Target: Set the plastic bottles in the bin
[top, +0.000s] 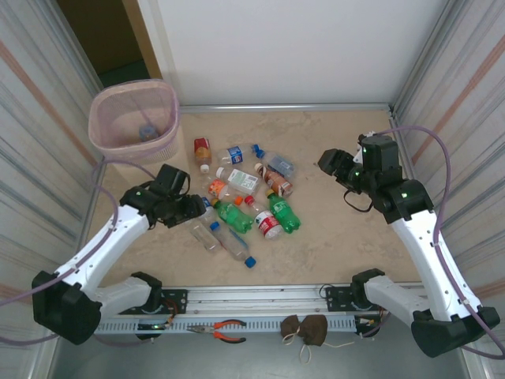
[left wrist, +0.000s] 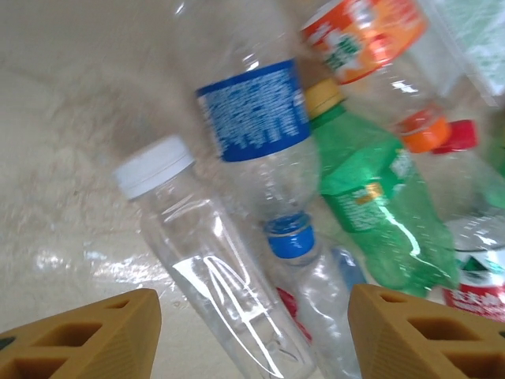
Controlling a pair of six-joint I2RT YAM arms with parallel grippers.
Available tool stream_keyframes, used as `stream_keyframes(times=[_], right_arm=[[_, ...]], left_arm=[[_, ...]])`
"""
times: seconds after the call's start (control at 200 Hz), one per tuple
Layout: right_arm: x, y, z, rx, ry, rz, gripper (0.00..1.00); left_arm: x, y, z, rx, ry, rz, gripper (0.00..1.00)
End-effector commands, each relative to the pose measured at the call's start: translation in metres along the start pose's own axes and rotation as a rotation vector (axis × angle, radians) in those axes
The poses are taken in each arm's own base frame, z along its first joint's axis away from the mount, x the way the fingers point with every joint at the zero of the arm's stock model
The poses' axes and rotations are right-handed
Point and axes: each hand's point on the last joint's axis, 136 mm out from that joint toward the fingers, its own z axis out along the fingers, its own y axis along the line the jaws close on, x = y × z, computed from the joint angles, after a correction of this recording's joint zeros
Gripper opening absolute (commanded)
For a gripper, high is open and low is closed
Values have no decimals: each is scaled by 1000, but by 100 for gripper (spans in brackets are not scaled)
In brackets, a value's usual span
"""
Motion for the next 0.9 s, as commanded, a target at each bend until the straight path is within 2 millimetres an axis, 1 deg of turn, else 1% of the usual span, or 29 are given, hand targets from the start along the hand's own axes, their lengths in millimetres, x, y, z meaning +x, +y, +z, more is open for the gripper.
stream_keyframes(times=[0.0, 0.165, 0.366, 0.516, 0.676, 0.797, 0.897], right_arm=[[3, 2, 0, -14, 8, -31, 63], [5, -1, -1, -3, 5, -27, 63], [6, -3, -1, 0, 6, -23, 63], [6, -5, 0, 4, 6, -21, 63], [7, -5, 0, 5, 6, -22, 63], [7, -6, 0, 9, 4, -23, 63], [8, -7, 0, 12, 6, -24, 63]], left_arm=[[4, 16, 12, -81, -2, -166, 64], [18, 26, 31, -136, 60, -248, 68], [29, 21, 53, -99, 109, -295, 69], [35, 22, 65, -96, 135, -308, 65], [40, 25, 73, -111, 150, -311, 59], [41, 26, 74, -114, 154, -310, 55], [40, 27, 72, -118, 149, -308, 53]])
